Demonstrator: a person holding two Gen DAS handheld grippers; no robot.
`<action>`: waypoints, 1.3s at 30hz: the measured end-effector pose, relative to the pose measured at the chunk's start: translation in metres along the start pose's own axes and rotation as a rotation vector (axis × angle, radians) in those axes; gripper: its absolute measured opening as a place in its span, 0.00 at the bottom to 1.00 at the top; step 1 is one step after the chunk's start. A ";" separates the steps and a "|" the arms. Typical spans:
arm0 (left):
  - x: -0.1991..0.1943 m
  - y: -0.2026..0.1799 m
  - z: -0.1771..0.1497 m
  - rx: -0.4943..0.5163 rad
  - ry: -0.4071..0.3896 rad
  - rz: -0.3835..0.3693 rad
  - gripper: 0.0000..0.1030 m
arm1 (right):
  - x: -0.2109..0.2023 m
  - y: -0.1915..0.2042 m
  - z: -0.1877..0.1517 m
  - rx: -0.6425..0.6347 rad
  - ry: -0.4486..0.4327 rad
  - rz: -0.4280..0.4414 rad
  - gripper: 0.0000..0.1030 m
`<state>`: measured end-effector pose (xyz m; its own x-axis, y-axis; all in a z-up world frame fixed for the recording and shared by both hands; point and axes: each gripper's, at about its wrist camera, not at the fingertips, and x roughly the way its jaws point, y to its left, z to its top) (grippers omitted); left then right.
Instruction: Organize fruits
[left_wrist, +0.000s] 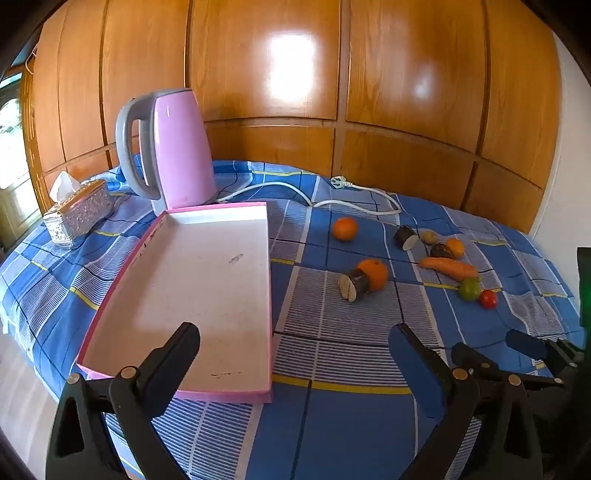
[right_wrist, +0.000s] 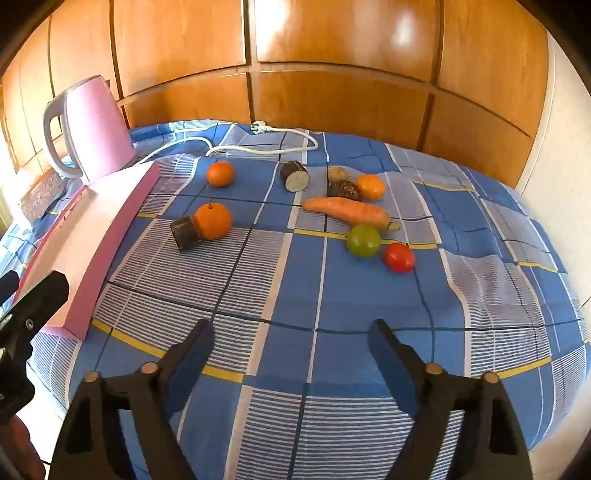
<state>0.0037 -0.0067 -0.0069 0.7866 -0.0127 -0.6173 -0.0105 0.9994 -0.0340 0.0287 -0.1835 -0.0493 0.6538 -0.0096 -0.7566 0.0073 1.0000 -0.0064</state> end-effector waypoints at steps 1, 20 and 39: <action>0.001 0.000 0.000 0.003 0.004 0.000 0.99 | 0.001 -0.001 -0.001 0.002 0.005 0.004 0.76; 0.000 -0.008 -0.001 0.026 0.011 -0.011 0.99 | 0.016 -0.012 -0.012 0.018 0.076 0.000 0.65; -0.012 -0.009 0.001 0.029 -0.013 -0.028 0.99 | -0.003 -0.011 -0.013 0.017 0.052 0.039 0.54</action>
<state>-0.0049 -0.0155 0.0021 0.7942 -0.0405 -0.6063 0.0296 0.9992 -0.0280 0.0173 -0.1945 -0.0555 0.6137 0.0302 -0.7889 -0.0045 0.9994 0.0348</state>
